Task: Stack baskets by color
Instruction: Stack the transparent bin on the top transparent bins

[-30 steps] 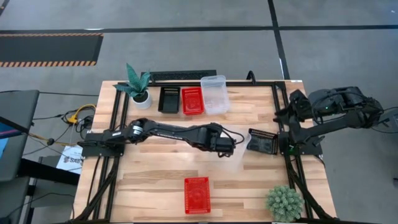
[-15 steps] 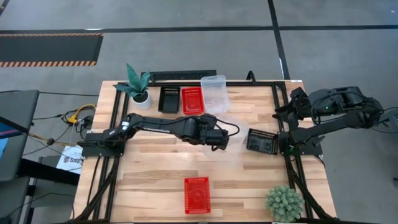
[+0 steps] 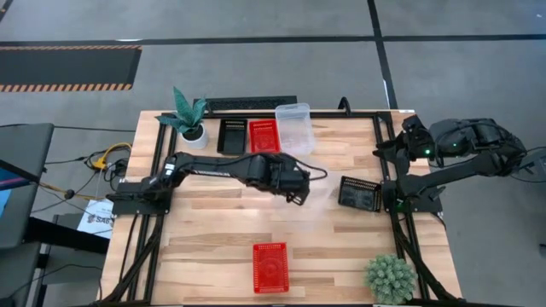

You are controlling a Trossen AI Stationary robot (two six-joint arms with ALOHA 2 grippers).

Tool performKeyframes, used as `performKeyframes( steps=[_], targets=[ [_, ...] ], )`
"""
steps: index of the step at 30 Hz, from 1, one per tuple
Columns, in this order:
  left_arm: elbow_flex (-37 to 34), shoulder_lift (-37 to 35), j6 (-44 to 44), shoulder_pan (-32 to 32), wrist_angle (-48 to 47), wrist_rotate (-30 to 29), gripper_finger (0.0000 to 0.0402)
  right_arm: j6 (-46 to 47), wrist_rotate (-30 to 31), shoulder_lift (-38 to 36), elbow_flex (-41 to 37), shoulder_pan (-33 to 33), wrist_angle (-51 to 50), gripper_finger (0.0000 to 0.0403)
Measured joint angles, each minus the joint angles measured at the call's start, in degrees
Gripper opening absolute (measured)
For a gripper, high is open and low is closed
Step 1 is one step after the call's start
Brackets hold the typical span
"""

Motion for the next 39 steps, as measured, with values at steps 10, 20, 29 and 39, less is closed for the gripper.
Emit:
performKeyframes(
  steps=[10, 20, 29, 39],
  targets=[
    [0.00, -2.94, 9.86, 11.24, 3.23, -1.96, 0.0000, 2.49, 4.22, 0.02, 0.00, 0.00, 1.41, 0.0214],
    [-2.11, -2.85, 9.42, 23.83, 25.40, -5.55, 0.0000, 5.86, 12.38, 0.39, 0.02, 0.00, 2.62, 0.0214],
    [-8.70, -2.65, -0.13, 27.82, 29.91, -7.16, 0.0000, 5.55, 12.58, 0.33, 0.02, 0.00, 3.26, 0.0214],
    [-18.16, -2.73, -7.43, 28.44, 32.64, -8.30, 0.0000, -0.29, 12.60, 0.05, 0.02, 0.00, 6.14, 0.0214]
  ],
)
